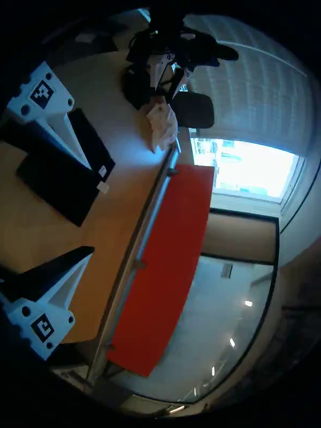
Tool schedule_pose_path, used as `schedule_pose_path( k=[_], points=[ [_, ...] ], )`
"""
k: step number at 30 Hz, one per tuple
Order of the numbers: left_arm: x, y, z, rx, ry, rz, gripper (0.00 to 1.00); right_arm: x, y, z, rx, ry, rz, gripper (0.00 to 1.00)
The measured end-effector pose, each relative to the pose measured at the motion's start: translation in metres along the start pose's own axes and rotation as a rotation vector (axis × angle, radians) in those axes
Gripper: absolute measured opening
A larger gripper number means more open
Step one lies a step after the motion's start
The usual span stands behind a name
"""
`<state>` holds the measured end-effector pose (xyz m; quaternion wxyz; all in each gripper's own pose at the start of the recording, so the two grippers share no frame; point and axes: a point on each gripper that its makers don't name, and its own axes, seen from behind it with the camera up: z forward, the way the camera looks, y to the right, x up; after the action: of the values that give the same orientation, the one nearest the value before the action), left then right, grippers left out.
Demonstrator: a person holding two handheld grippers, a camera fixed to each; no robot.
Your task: Fold towel
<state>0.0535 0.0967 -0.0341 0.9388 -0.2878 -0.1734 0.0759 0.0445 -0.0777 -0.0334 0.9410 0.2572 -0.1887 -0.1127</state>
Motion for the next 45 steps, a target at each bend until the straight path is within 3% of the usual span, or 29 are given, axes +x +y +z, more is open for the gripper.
schedule_pose_path(
  k=[6, 18, 30, 45],
  points=[
    [-0.015, 0.01, 0.007, -0.036, -0.036, 0.022, 0.99, -0.015, -0.013, 0.005, 0.063, -0.051, -0.01, 1.0],
    [-0.052, 0.024, 0.018, -0.058, -0.072, 0.032, 1.0, -0.049, -0.03, 0.019, 0.102, -0.087, -0.019, 1.0],
    [-0.107, 0.045, 0.032, -0.097, -0.144, 0.05, 1.0, -0.097, -0.046, 0.033, 0.134, -0.133, -0.034, 1.0],
    [-0.173, 0.062, 0.059, -0.149, -0.234, 0.07, 1.0, -0.163, -0.069, 0.057, 0.18, -0.207, -0.03, 1.0]
  ],
)
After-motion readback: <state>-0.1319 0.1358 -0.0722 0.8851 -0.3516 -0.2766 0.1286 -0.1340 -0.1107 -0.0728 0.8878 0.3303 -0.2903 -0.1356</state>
